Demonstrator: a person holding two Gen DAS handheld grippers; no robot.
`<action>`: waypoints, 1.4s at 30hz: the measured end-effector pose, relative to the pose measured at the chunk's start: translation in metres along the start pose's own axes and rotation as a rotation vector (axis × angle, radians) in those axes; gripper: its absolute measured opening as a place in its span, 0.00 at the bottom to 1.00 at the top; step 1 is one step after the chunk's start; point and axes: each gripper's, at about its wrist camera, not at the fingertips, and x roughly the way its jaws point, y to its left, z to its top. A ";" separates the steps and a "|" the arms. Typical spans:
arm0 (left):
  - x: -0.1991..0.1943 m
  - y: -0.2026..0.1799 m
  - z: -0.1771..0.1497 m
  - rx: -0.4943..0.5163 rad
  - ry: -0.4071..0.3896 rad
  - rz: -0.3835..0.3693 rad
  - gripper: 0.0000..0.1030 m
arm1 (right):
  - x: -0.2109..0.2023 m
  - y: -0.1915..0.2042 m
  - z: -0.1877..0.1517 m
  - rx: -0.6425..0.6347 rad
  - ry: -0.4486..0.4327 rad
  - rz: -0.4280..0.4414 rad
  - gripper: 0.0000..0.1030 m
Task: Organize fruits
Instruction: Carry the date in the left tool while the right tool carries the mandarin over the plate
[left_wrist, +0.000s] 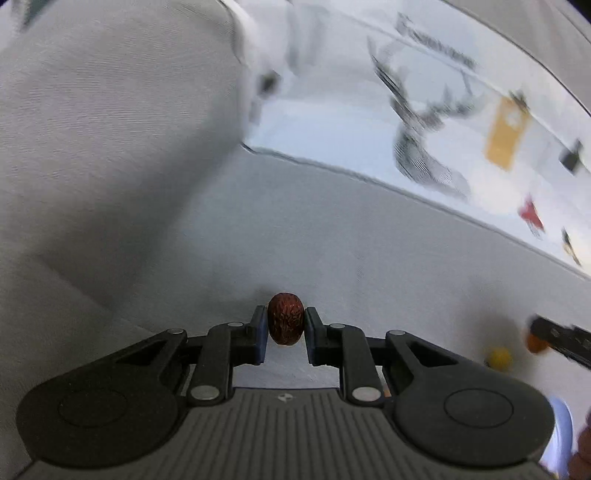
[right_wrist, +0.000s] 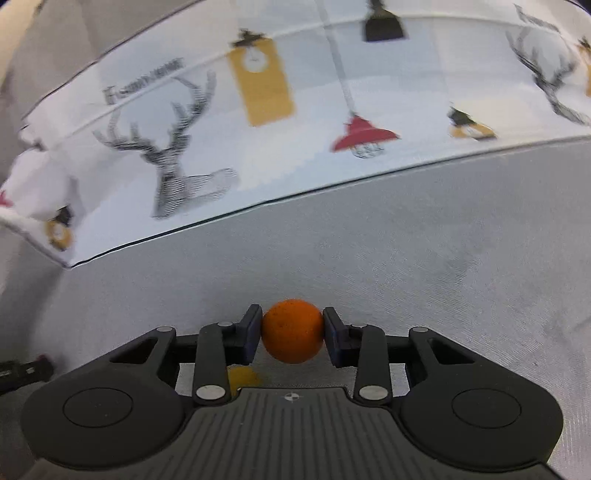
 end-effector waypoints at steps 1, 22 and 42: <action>0.003 -0.003 -0.002 0.010 0.019 -0.003 0.22 | 0.003 0.002 -0.003 -0.016 0.020 -0.003 0.36; -0.002 -0.010 -0.007 0.039 0.026 -0.049 0.22 | -0.020 0.006 -0.011 -0.031 -0.028 0.002 0.36; -0.112 -0.030 -0.071 0.126 -0.149 -0.262 0.22 | -0.156 0.000 -0.068 0.007 -0.170 0.032 0.36</action>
